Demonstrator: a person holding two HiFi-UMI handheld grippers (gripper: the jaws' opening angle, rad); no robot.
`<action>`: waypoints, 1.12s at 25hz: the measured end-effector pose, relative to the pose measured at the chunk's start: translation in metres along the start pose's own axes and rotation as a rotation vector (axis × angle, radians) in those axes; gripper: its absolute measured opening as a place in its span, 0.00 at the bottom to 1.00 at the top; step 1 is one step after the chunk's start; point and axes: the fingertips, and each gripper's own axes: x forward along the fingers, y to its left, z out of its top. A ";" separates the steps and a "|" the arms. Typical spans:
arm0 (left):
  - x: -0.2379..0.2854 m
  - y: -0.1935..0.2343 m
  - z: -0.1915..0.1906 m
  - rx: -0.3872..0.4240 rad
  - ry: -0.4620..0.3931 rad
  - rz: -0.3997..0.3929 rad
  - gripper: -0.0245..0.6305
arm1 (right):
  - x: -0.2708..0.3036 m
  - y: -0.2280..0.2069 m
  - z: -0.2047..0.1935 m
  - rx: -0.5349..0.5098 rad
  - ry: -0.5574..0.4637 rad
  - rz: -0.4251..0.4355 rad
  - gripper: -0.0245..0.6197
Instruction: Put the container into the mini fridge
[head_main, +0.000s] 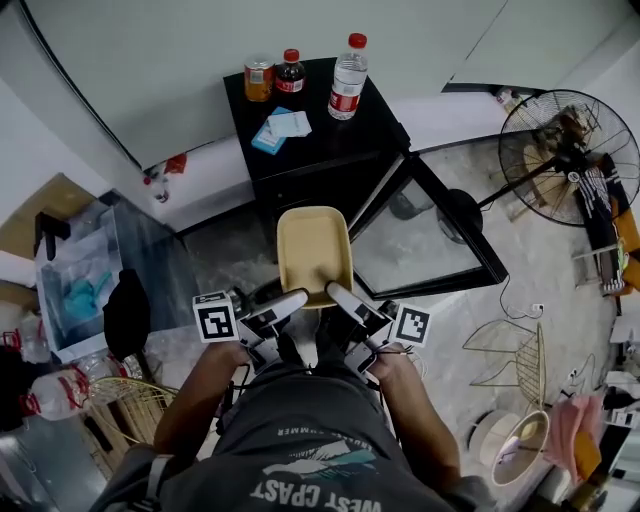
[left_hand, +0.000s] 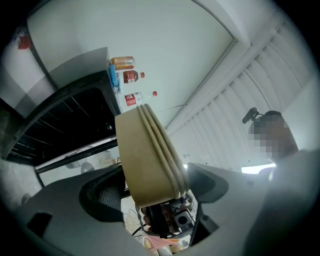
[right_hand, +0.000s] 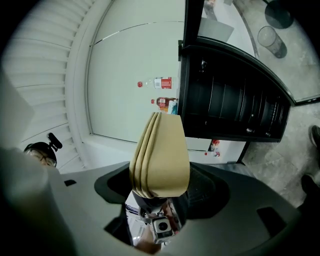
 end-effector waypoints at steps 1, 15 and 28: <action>-0.002 0.003 0.001 -0.001 -0.003 0.005 0.63 | 0.003 -0.003 0.001 0.004 -0.003 0.002 0.52; -0.032 0.046 0.036 0.013 -0.133 0.105 0.63 | 0.014 -0.057 0.041 0.022 -0.037 -0.021 0.52; -0.061 0.074 0.045 -0.001 -0.215 0.204 0.63 | 0.036 -0.136 0.071 0.088 -0.028 -0.094 0.52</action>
